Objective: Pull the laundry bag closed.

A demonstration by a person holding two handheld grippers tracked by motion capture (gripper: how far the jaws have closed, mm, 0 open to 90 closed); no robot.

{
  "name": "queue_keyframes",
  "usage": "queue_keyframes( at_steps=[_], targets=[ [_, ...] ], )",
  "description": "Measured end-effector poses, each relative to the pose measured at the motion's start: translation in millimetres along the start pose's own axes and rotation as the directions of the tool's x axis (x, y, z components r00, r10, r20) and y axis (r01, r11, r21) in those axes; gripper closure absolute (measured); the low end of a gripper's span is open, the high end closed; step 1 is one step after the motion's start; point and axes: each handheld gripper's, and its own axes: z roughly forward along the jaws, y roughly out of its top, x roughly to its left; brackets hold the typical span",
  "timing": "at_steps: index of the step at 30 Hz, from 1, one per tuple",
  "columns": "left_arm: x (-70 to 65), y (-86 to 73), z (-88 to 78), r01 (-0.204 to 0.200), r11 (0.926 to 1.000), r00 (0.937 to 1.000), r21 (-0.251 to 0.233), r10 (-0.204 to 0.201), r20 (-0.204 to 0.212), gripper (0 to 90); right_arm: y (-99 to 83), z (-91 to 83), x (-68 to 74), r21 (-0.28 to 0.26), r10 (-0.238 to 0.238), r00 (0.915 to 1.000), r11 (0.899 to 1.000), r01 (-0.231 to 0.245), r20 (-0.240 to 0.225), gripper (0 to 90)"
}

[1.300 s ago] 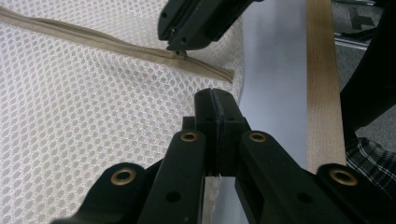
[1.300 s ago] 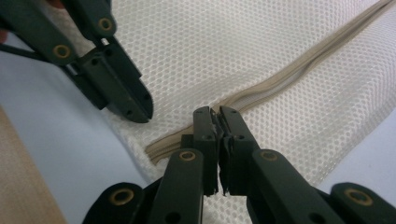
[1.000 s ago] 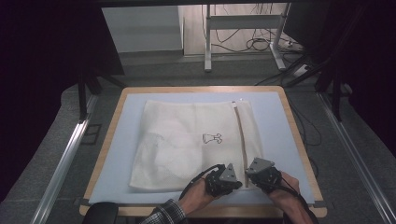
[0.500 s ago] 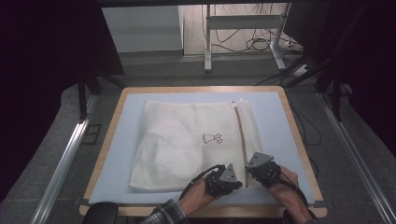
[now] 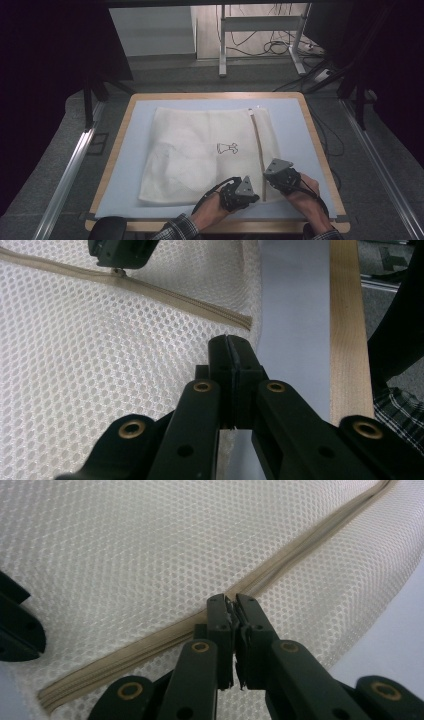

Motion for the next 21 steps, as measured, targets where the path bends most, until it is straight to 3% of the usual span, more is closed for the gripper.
queue_keyframes(
  at_steps=[21],
  targets=[
    [-0.5,-0.2,0.5,0.019,0.9998,0.9998,-0.008,-0.019,0.006,89.7,4.3,8.5,-13.4,-0.001,0.002,0.9996,1.0,-0.002,0.028,84.6]
  ],
)
